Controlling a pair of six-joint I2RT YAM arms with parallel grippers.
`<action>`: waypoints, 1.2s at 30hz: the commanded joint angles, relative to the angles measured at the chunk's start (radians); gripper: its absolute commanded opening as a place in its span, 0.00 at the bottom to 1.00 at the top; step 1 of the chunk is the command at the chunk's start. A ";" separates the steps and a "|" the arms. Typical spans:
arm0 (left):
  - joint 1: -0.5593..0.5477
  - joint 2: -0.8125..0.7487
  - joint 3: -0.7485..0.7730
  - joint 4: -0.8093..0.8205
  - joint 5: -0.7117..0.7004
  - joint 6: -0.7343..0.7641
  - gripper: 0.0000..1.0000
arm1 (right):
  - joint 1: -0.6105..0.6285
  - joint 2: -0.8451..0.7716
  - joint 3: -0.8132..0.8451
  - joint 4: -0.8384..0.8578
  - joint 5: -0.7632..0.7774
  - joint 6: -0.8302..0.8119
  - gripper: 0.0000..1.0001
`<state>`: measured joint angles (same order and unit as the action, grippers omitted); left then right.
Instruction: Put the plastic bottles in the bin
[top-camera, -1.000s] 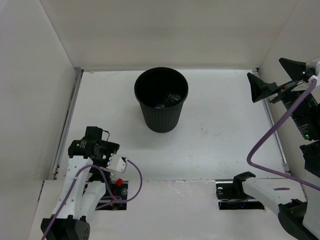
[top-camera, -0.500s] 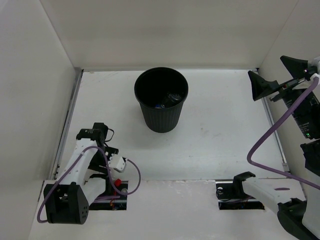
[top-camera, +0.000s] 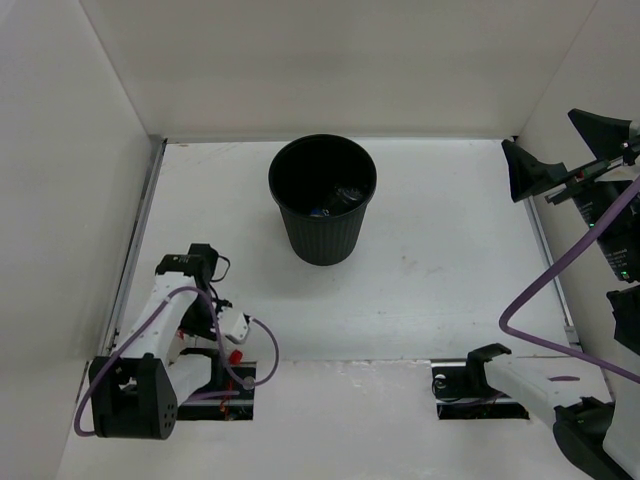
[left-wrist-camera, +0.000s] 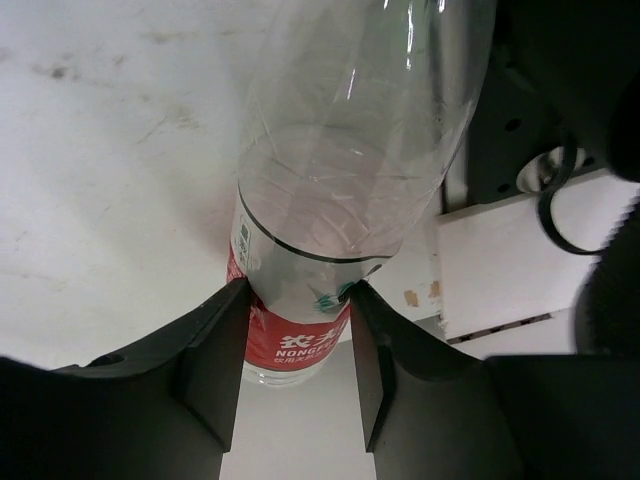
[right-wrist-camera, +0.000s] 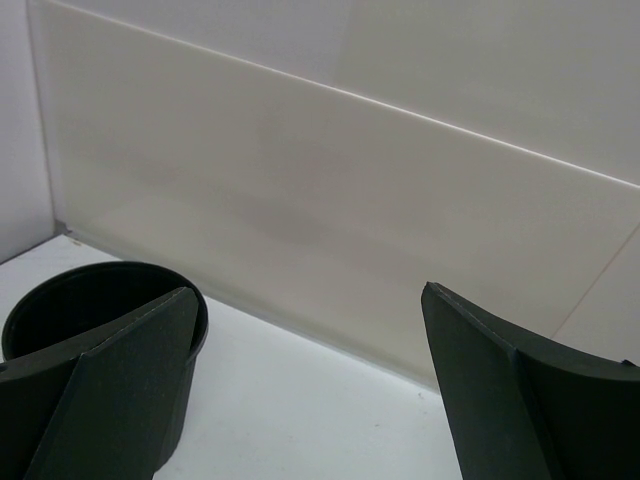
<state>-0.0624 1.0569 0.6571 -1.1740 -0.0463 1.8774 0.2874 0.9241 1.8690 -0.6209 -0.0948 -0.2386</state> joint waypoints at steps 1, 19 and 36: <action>0.016 0.049 0.076 0.150 0.062 -0.033 0.22 | -0.012 0.001 0.007 0.044 -0.016 0.016 1.00; -0.027 0.011 0.576 0.489 0.062 -0.590 0.18 | -0.006 0.007 -0.034 0.096 -0.013 -0.001 1.00; -0.012 -0.014 0.913 0.570 0.106 -0.866 0.12 | -0.011 0.028 -0.047 0.127 -0.016 0.022 1.00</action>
<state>-0.0540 1.0359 1.5005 -0.6632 0.0418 1.1320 0.2871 0.9565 1.8198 -0.5571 -0.0990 -0.2379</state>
